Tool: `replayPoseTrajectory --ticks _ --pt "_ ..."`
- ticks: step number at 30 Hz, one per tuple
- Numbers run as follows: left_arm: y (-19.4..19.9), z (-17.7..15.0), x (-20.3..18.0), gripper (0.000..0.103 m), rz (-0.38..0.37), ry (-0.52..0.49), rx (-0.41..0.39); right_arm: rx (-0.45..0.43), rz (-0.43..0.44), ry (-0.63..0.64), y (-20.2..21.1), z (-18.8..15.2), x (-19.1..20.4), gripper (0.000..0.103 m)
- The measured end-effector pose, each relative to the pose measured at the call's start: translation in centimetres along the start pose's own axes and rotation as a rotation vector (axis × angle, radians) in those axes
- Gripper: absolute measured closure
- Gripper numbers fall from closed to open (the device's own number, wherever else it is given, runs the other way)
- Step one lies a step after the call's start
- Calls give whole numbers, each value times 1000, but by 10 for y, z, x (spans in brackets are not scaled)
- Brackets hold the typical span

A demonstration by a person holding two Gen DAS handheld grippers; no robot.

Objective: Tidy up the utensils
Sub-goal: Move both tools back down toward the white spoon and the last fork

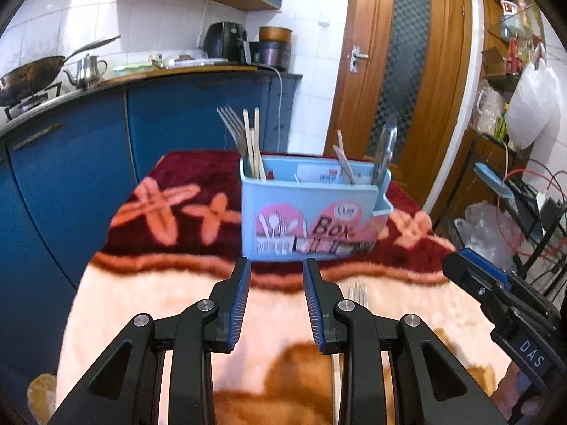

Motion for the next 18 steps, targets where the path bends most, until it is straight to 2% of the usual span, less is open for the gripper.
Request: replayPoseTrajectory --ticks 18 --pt "-23 -56 -35 72 -39 -55 169 106 -41 -83 -5 -45 -40 60"
Point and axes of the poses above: each gripper's, at about its wrist camera, not at the fingertips, and y roughly against the way its jaws point, x to its left, z to its top, the point moved 10 cm from there along -y, roughly the way its jaws point, and after that the axes turned 3 degrees about -y, right-handed, at the moved point
